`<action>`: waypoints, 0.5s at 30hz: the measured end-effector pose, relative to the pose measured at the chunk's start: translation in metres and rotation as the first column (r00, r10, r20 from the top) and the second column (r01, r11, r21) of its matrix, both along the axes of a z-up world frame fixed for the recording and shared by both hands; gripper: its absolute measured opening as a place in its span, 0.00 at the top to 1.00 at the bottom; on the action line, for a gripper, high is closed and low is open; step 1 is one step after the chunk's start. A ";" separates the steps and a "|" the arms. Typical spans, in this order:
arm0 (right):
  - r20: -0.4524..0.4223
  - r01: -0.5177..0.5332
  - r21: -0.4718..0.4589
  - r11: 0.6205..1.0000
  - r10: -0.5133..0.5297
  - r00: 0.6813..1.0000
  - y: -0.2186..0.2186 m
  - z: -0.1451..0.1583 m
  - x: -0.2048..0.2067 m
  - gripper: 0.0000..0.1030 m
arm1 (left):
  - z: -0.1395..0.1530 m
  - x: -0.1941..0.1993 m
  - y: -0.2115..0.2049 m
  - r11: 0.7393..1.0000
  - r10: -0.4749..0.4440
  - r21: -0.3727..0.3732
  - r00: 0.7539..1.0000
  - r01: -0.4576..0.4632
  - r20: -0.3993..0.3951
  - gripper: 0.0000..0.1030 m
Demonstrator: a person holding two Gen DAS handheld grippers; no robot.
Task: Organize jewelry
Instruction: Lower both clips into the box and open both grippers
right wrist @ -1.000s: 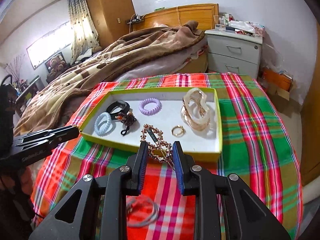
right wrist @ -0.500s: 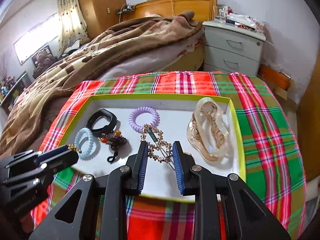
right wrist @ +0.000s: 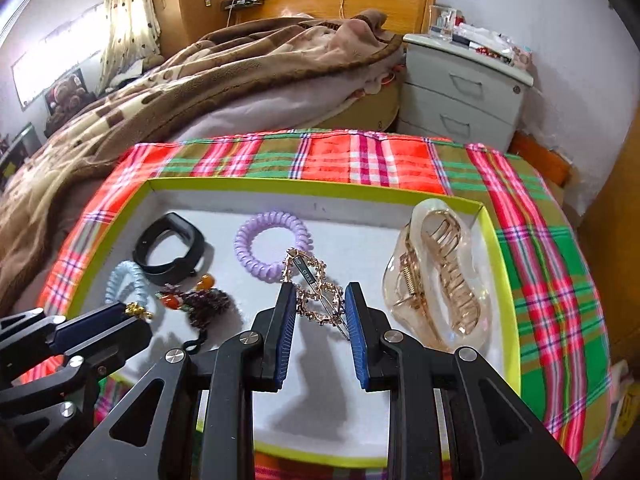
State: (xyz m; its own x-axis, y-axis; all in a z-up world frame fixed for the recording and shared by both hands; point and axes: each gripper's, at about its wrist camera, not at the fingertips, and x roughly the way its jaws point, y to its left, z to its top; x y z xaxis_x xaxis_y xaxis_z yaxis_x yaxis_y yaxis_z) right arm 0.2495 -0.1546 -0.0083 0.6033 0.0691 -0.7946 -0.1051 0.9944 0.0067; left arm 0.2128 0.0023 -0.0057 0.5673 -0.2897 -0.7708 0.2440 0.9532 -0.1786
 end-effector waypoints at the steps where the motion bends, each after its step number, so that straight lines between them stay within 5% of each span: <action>1: -0.004 0.002 -0.004 1.000 -0.002 1.000 0.000 -0.002 0.001 0.75 | -0.001 0.001 0.000 1.000 0.000 -0.006 1.000 0.000 -0.008 0.82; 15: 0.003 0.005 -0.022 1.000 -0.005 1.000 0.001 -0.007 0.009 0.75 | -0.010 0.012 0.002 1.000 0.017 0.004 0.999 -0.017 -0.030 0.82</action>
State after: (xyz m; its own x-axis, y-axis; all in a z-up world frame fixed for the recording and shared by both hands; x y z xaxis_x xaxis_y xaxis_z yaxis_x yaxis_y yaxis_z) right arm 0.2585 -0.1532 -0.0156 0.6058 0.0482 -0.7942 -0.0997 0.9949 -0.0157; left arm 0.2251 0.0047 -0.0160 0.5487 -0.2774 -0.7887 0.2221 0.9578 -0.1824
